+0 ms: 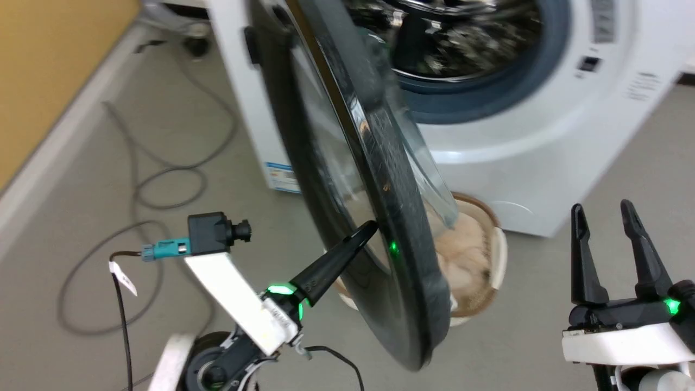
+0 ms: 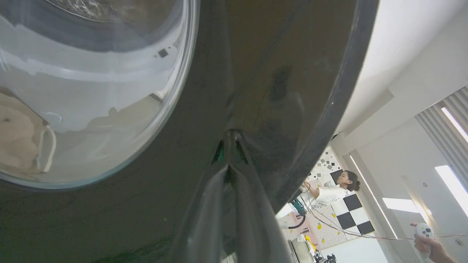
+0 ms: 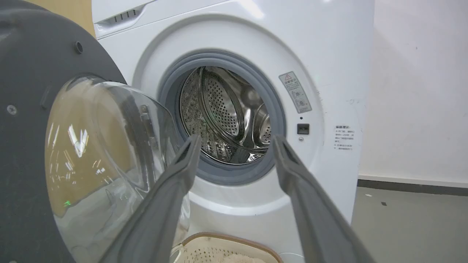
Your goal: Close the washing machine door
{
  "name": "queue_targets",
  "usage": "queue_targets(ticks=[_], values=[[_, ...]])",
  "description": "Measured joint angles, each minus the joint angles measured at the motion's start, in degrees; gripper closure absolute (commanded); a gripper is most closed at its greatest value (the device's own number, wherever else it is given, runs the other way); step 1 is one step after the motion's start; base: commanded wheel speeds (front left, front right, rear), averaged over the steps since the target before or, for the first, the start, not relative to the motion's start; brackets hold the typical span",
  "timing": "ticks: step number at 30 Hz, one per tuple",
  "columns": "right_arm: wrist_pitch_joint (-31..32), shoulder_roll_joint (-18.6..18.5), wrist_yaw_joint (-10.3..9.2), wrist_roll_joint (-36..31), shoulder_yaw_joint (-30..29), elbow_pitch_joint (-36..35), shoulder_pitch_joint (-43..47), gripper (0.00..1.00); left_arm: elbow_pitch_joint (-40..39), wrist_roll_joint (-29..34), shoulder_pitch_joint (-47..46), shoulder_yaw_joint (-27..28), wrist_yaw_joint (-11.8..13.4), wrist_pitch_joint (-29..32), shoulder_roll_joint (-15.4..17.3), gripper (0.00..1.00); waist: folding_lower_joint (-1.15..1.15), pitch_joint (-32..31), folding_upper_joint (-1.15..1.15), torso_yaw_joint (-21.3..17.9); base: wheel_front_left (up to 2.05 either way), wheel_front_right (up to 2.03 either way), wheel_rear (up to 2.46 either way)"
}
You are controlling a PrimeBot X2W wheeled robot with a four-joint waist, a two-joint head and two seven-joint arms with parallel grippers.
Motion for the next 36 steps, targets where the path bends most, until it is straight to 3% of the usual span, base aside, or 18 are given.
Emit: queue_targets(ticks=[4, 5, 16, 27, 32, 36], values=[[0.01, 0.00, 0.00, 0.10, -0.56, -0.09, -0.21, 0.00, 2.27, 0.93, -1.66, -2.69, 0.01, -4.66, 0.41, 1.00, 0.00, 0.94, 0.00, -4.13, 0.00, 0.00, 0.00], [0.00, 0.00, 0.00, 0.43, -0.84, -0.12, -0.27, 0.00, 4.47, 1.71, -3.35, -4.99, 0.00, -8.25, 0.84, 1.00, 0.00, 1.75, 0.00, -6.81, 0.00, 0.00, 0.00], [0.00, 0.00, 0.00, 1.00, -0.64, 0.07, -1.31, 0.00, 16.22, 6.25, -9.32, -15.23, 0.01, -24.52, 2.97, 1.00, 0.00, 3.61, 0.00, -13.50, 0.00, 0.00, 0.00], [0.01, 0.00, 0.00, 2.11, -0.62, 0.36, -1.62, 0.00, 26.11, 4.41, -13.73, -25.08, 0.00, -34.61, 4.89, 1.00, 0.00, 3.91, 0.00, -16.63, 0.00, 0.00, 0.00], [0.00, 0.00, 0.00, 2.61, -1.01, 0.87, -1.53, 0.00, 26.11, 6.62, -15.05, -28.60, 0.00, -41.20, 8.90, 1.00, 0.00, 2.80, 0.00, -16.65, 0.00, 0.00, 0.00], [0.00, 0.00, 0.00, 2.56, -1.46, 1.09, -0.96, 0.00, 27.64, 13.25, -15.18, -28.76, 0.00, -45.55, 12.54, 1.00, 0.00, 1.18, 0.00, -16.37, 0.00, 0.00, 0.00]])
